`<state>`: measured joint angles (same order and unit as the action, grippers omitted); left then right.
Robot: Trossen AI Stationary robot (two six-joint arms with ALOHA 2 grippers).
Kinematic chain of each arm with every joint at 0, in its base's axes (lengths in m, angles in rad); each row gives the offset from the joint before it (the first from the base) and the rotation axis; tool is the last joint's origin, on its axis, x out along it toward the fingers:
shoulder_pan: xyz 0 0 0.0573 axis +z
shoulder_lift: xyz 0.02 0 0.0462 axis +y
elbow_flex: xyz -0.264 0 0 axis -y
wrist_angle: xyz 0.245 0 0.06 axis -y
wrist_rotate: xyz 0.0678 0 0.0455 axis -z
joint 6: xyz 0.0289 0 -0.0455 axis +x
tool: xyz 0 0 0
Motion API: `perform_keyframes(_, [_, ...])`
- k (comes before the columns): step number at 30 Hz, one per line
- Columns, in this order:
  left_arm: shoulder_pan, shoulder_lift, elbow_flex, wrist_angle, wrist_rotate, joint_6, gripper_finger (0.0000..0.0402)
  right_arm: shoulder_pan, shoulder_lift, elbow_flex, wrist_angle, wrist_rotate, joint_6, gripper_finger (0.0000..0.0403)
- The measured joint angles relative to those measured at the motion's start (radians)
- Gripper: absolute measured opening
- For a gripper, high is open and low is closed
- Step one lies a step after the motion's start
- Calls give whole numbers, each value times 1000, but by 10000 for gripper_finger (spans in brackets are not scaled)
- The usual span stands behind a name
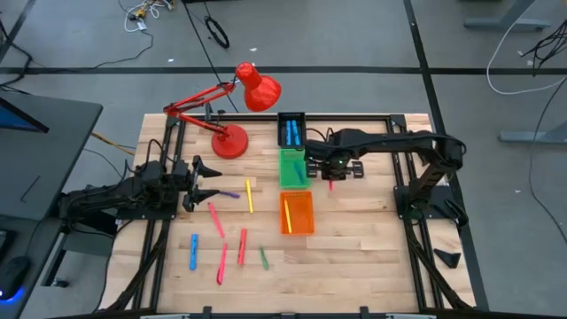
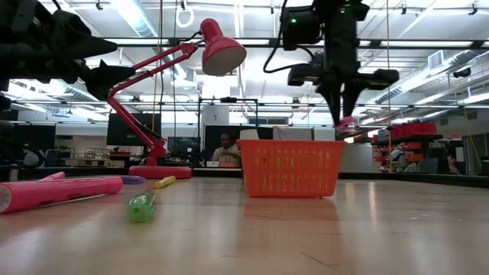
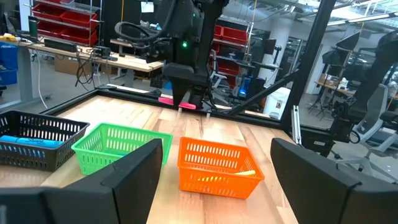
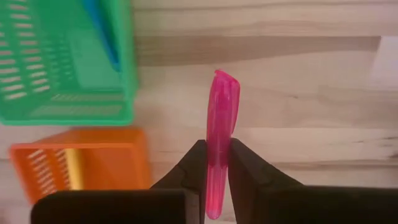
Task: Pick & Place Markers
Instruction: Put the pink marker into the green bin
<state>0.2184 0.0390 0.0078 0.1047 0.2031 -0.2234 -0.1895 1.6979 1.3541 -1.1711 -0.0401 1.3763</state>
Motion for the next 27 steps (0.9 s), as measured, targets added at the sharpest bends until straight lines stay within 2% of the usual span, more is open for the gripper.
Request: perform_keyframes(27, [0, 0, 0, 0, 0, 0, 307, -92, 363, 483, -10, -2, -173, 45])
